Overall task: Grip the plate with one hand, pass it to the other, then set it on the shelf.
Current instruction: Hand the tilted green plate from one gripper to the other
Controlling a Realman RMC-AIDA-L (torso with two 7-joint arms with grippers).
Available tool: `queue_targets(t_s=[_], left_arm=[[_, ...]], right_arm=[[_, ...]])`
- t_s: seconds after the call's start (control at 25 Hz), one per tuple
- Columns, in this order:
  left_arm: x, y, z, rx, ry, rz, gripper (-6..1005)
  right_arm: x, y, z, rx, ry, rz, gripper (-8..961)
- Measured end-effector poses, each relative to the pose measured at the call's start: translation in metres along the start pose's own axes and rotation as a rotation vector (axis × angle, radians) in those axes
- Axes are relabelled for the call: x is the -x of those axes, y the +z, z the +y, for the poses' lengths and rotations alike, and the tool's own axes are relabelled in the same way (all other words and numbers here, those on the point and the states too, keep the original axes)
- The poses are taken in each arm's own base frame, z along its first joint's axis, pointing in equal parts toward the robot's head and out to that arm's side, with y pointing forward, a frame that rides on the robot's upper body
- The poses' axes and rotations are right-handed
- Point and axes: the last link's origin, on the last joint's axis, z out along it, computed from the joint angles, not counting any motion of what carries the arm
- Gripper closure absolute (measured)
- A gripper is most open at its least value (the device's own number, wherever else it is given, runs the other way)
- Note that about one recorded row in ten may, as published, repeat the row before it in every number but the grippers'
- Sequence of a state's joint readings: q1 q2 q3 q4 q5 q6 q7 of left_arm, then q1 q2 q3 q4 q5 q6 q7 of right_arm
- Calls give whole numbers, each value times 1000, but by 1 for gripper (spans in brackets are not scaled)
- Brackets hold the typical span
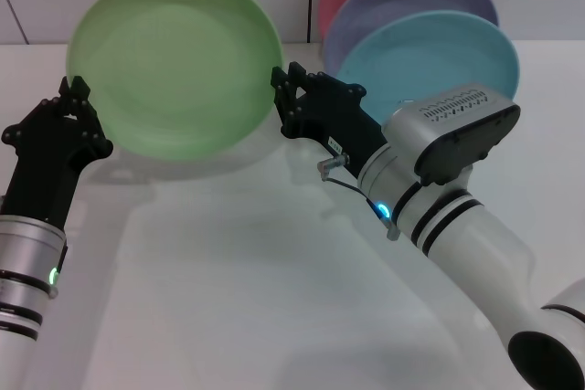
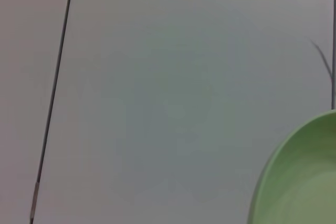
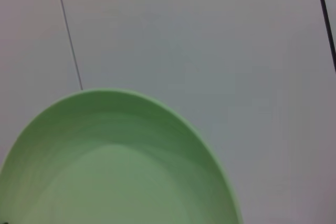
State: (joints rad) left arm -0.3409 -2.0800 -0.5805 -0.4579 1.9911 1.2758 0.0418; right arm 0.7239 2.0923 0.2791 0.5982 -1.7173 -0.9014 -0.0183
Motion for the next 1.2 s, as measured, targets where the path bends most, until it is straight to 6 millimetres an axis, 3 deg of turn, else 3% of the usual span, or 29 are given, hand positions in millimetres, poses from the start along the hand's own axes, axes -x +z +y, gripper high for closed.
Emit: queue_targets(t_s=[1.2], left_arm=[[4, 1, 2, 17, 6, -25, 935]], right_arm=[[-3, 1, 3, 10, 3, 23, 800]])
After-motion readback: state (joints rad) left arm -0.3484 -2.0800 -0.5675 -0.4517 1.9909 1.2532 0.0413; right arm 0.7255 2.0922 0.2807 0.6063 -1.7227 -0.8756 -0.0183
